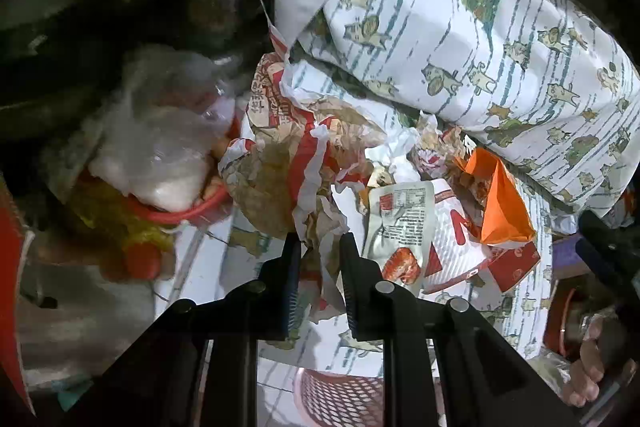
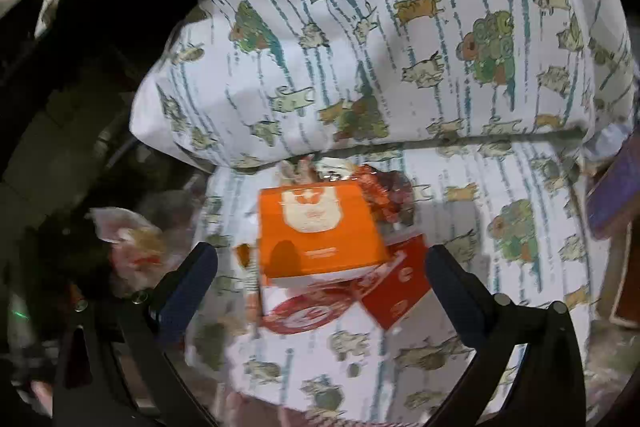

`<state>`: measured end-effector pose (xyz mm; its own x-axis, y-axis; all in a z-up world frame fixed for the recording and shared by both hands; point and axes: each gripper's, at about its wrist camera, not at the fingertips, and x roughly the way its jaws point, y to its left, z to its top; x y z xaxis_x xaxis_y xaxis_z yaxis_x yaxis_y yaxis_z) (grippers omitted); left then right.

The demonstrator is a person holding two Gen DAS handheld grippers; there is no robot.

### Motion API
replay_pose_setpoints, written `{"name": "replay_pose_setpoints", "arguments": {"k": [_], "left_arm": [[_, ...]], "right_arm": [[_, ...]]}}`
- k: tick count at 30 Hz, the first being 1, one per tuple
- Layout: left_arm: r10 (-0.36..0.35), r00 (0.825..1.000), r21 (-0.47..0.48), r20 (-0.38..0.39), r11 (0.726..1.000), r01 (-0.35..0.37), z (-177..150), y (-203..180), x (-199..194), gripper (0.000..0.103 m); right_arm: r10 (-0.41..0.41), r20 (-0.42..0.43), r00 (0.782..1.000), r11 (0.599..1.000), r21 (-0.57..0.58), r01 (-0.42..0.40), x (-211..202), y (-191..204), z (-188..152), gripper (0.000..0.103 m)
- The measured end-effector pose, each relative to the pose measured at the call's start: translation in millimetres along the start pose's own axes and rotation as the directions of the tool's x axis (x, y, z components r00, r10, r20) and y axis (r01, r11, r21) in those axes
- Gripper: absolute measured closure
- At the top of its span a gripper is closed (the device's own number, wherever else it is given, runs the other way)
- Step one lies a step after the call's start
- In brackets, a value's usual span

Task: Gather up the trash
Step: 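Lift the orange bag and striped paper off the seat toward the pink basket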

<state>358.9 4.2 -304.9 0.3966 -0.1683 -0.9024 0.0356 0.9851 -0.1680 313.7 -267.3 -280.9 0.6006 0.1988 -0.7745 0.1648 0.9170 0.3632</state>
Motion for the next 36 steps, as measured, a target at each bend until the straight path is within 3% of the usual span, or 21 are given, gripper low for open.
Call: {"name": "replay_pose_setpoints", "arguments": {"k": [2, 5, 7, 12, 15, 20, 25, 30, 33, 36], "left_arm": [[0.027, 0.999, 0.0, 0.03, 1.0, -0.027, 0.8, 0.1, -7.9, 0.082], [0.026, 0.999, -0.018, 0.039, 1.0, -0.025, 2.0, 6.3, -12.8, 0.082], [0.035, 0.998, -0.011, 0.049, 0.999, -0.035, 5.8, 10.1, -13.0, 0.082], [0.129, 0.982, 0.052, 0.14, 0.989, -0.138, 9.5, 0.5, -25.6, 0.082], [0.129, 0.978, 0.072, 0.164, 0.987, -0.143, 12.3, -4.3, -29.7, 0.082], [0.124, 0.976, 0.088, 0.177, 0.986, -0.141, 15.7, -7.2, -32.7, 0.082], [0.108, 0.979, 0.099, 0.175, 0.987, -0.127, 19.6, -11.5, -30.3, 0.082], [0.119, 0.982, 0.092, 0.147, 0.987, -0.133, 22.0, -14.4, -17.9, 0.082], [0.097, 0.986, 0.091, 0.134, 0.99, -0.11, 22.0, -16.2, -16.4, 0.082], [0.124, 0.98, 0.116, 0.156, 0.983, -0.143, 19.1, -19.6, -19.7, 0.082]], "right_arm": [[-0.008, -0.026, 1.0, 1.0, 0.021, 0.009, 8.1, -2.2, -2.1, 0.0], [0.04, -0.065, 0.997, 0.999, 0.003, -0.04, 14.7, 3.1, -6.6, 0.0], [0.021, -0.053, 0.998, 0.998, -0.059, -0.024, 12.7, 14.0, -8.3, 0.0], [0.023, -0.008, 1.0, 0.975, -0.221, -0.025, 2.1, 40.4, -6.3, 0.0], [0.018, 0.005, 1.0, 0.967, -0.253, -0.016, -0.4, 38.7, -1.6, 0.0], [0.073, -0.011, 0.997, 0.993, -0.096, -0.074, 5.7, 1.5, 22.3, 0.0], [0.116, -0.042, 0.992, 0.99, 0.081, -0.112, 22.7, -30.8, 35.1, 0.0], [0.171, -0.119, 0.978, 0.985, 0.053, -0.166, 45.7, -14.3, 31.3, 0.0], [0.151, -0.186, 0.971, 0.988, -0.01, -0.156, 63.4, 1.6, 21.6, 0.0], [0.107, -0.222, 0.969, 0.994, 0.0, -0.109, 78.0, 4.8, 14.0, 0.0]]}}
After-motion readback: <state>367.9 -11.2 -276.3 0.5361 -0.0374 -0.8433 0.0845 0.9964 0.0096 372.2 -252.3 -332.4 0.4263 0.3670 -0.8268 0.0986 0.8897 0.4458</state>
